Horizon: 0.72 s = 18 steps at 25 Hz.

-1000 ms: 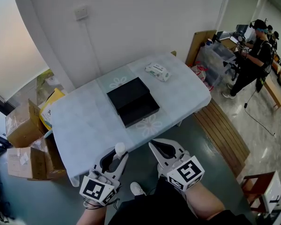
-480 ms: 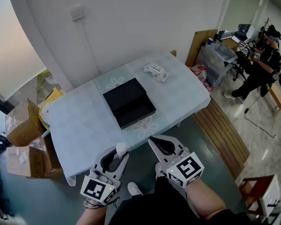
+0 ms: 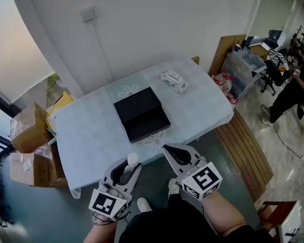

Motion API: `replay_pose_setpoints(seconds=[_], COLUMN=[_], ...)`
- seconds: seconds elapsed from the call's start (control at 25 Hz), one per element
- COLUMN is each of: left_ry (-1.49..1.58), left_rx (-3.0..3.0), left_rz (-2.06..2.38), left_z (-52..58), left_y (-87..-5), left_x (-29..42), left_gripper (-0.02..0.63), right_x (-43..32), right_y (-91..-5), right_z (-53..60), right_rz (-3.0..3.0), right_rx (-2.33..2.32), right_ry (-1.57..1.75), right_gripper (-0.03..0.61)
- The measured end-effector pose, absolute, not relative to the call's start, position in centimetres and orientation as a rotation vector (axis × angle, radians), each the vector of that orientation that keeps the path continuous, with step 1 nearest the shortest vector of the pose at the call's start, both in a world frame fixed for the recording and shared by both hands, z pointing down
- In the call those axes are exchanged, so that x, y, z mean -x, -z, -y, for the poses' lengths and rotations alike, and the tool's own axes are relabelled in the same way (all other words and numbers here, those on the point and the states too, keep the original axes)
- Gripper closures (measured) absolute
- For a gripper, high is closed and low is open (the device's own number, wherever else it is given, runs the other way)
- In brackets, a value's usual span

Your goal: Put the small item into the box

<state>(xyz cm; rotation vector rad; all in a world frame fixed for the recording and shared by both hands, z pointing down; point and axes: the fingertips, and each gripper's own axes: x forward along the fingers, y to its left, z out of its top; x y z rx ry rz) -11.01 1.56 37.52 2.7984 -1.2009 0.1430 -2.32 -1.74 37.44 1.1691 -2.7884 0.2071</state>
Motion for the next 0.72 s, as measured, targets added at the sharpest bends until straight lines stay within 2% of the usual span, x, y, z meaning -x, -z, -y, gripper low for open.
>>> replay_pose_setpoints(seconds=[0.72], left_ry=[-0.210], left_rx=[-2.670], left_rz=[1.412], left_z=[4.0], left_y=[-38.8], left_x=[6.9], left_gripper=[0.482], right_x=[-1.3], right_y=[-39.0], right_z=[8.7], right_rz=[2.880], right_rx=[-0.944], right_ry=[-0.243], right_gripper=[0.569])
